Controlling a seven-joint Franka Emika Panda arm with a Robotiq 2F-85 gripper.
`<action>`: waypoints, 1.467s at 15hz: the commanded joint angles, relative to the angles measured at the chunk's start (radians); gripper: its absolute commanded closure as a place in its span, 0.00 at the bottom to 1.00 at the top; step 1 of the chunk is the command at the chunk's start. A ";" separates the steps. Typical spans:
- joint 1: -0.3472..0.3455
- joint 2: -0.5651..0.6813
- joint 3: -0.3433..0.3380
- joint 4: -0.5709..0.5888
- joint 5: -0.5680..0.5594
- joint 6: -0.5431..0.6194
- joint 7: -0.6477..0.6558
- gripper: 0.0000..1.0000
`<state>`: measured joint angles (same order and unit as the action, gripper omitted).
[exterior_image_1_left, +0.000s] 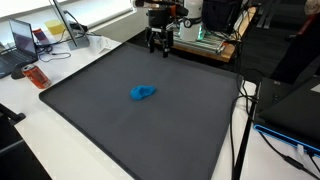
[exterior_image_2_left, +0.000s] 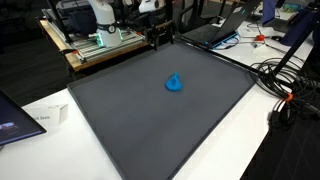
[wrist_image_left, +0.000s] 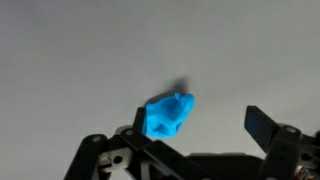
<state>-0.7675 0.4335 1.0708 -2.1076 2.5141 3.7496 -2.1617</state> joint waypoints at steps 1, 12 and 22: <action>0.033 -0.025 -0.026 -0.009 -0.001 -0.020 0.026 0.00; 0.266 -0.041 -0.186 0.059 -0.083 -0.033 0.019 0.00; 0.370 0.154 -0.238 0.196 -0.185 0.026 -0.021 0.00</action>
<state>-0.4455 0.5158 0.8741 -1.9863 2.3113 3.7316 -2.1241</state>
